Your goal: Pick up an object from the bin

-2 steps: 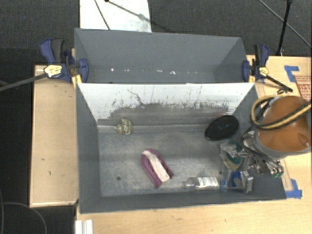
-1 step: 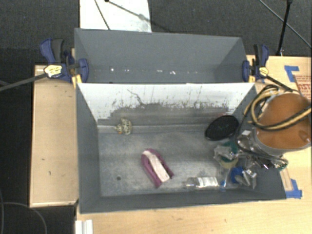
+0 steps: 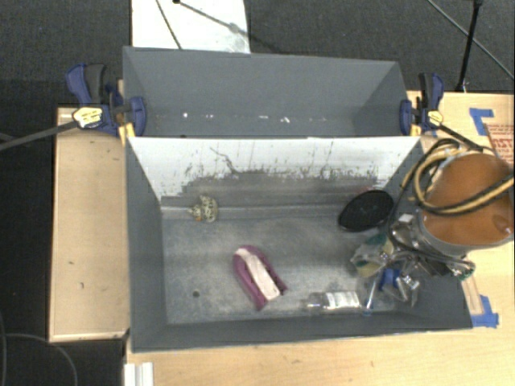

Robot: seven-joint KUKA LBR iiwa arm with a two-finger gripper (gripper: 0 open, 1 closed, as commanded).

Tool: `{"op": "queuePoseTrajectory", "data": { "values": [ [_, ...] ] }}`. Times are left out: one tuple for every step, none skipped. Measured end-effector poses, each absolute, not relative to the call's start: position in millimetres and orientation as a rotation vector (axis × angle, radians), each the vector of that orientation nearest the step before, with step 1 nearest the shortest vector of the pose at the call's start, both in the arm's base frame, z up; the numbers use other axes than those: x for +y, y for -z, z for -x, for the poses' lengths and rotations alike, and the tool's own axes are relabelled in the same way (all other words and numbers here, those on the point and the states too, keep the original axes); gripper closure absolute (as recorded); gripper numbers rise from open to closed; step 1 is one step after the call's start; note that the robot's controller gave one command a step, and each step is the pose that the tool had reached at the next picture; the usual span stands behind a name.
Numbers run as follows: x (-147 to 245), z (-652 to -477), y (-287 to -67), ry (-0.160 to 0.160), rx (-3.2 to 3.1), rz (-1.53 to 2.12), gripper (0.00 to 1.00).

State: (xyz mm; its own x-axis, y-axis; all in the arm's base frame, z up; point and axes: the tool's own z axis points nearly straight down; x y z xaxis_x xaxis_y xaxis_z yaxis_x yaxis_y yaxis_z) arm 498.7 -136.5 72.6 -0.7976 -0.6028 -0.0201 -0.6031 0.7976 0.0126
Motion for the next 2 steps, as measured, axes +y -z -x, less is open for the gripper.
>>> {"op": "queuePoseTrajectory", "data": {
  "values": [
    [-138, -522.0, -134, -0.010, 2.626, 1.712, 1.00],
    [-137, -540.7, -204, 0.009, 2.635, 1.695, 1.00]
  ]
}}
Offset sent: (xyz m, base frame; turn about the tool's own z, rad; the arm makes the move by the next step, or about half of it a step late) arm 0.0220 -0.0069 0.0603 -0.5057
